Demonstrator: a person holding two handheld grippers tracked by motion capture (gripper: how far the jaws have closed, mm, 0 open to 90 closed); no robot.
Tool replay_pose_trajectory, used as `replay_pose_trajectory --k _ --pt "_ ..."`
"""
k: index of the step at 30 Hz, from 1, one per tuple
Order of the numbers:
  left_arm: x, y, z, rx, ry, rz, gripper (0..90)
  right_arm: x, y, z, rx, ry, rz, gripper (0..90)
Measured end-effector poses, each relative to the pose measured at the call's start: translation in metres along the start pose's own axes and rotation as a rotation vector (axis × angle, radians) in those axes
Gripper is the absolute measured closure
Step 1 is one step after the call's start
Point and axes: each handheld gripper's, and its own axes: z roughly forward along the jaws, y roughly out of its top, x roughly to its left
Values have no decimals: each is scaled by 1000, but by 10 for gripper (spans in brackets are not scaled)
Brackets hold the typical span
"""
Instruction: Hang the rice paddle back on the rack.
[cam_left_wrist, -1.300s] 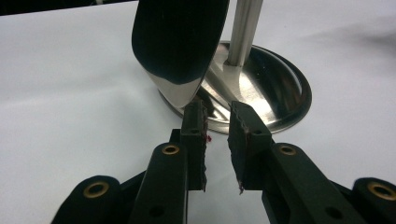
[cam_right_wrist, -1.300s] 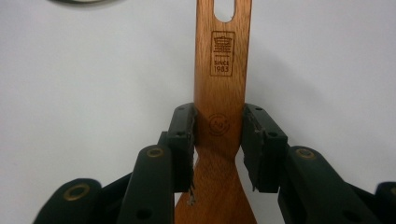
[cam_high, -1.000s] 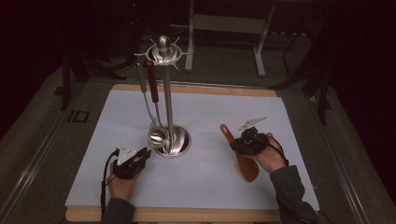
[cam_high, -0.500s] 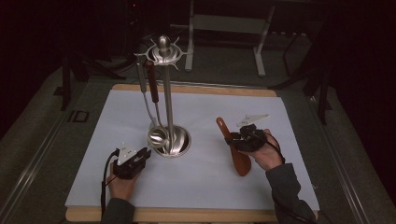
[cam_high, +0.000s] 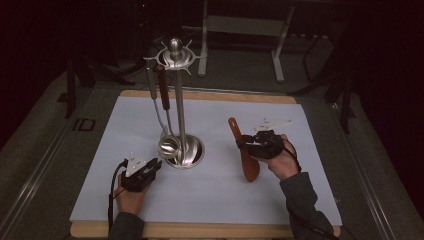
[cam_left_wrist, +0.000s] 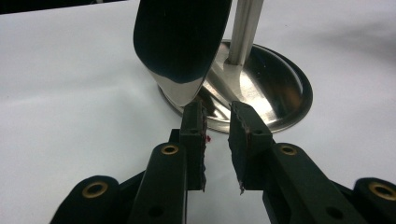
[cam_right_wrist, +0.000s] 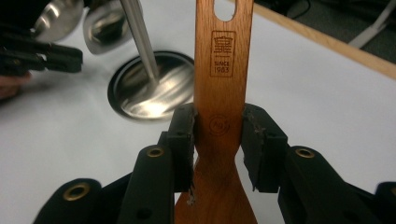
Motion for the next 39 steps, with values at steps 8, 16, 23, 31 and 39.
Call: replay_pose_trajectory --k 8,16,23,31,39 --pt "0 0 0 1 1 2 759 7 10 -1 -70 18 -15 664" --pt "0 0 0 1 1 6 759 12 17 -3 -128 57 -29 664" --pt "0 0 0 2 2 7 759 17 22 -5 -191 80 -39 665" --pt "-1 0 0 1 2 8 760 22 29 -6 -213 97 -50 664" --pt "-1 0 0 2 2 8 759 26 36 -8 -246 109 -62 664"
